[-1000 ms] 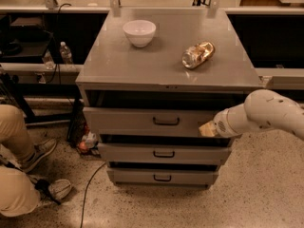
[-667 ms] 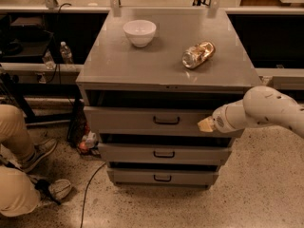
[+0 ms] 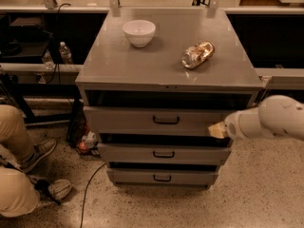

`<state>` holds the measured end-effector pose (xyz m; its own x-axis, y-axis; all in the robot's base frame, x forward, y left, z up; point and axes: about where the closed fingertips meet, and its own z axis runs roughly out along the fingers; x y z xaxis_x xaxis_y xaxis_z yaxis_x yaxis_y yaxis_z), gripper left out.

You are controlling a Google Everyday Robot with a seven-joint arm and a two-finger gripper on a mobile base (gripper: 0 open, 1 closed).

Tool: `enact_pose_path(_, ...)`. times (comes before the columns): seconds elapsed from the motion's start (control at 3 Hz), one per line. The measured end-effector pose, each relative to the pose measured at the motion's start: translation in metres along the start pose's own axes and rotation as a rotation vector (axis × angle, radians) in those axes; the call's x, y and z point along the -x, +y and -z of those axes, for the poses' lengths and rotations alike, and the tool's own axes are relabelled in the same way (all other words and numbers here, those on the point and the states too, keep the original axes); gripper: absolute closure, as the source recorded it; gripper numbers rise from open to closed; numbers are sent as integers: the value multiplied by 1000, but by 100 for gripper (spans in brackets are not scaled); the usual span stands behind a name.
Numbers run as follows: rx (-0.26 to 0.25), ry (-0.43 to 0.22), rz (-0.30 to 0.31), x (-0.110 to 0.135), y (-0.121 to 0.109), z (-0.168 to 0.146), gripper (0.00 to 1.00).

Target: Close top drawer

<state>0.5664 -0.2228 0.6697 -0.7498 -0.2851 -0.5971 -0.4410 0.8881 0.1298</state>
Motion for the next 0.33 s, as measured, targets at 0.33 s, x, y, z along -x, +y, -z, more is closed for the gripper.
enact_pose_path(0.33, -42, 26, -66, -36, -3, 24, 100)
